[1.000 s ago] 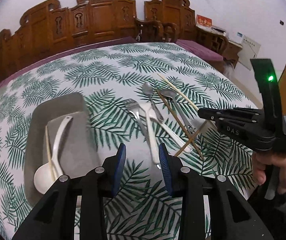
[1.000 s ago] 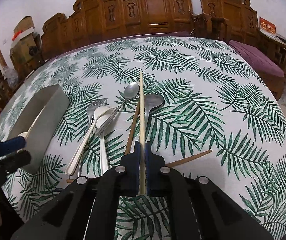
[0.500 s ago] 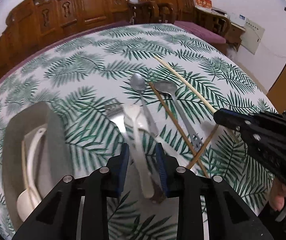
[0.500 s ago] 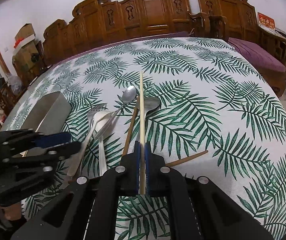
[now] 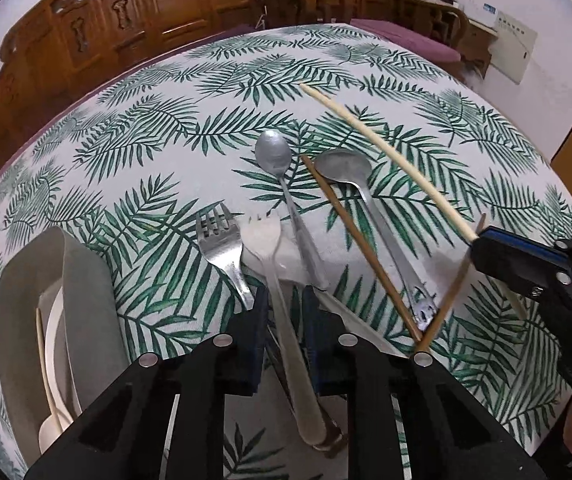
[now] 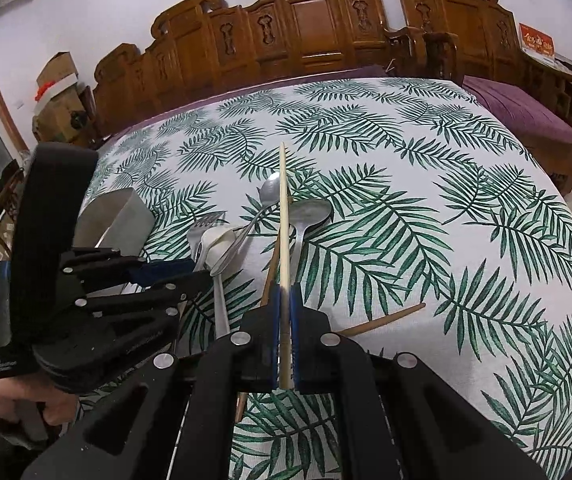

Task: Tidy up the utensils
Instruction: 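Grasp the white plastic fork with the left tool while the right tool grasps another chopstick, then carry the white fork into the grey tray and open the left tool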

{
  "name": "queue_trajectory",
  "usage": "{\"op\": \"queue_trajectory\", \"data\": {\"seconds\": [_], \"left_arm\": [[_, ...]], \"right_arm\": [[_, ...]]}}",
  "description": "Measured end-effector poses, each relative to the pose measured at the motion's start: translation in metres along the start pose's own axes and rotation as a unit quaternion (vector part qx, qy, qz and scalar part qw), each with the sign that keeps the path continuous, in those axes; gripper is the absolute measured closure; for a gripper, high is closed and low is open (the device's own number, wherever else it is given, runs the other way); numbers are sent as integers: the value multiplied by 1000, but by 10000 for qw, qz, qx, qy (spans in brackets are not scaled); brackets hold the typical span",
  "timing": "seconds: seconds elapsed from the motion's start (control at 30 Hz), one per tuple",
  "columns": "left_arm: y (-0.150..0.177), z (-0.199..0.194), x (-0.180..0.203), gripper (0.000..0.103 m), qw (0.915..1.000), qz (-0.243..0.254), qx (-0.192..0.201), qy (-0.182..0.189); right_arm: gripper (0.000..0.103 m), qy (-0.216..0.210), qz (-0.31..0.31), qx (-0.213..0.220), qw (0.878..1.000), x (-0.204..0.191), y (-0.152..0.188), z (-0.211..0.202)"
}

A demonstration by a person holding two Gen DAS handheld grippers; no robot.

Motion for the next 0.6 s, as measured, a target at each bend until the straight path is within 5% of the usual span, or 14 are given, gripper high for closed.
{"op": "queue_trajectory", "data": {"seconds": [0.17,0.6], "left_arm": [[2,2,-6,97,10000,-84,-21,24],[2,-51,-15,97,9990,-153,406,106]], "right_arm": [[97,-38,-14,-13,10000,-2,1,1],[97,-65,-293,-1,9995,-20,5,0]]}}
Point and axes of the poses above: each gripper's, at about its wrist camera, not at the fingertips, and z roughly the way its jaws point, x to its right, y to its underside, the point moved 4 cm from there along z, roughly the way its jaws point, and after that the axes turned 14 degrees about x, right-handed, at the moved point
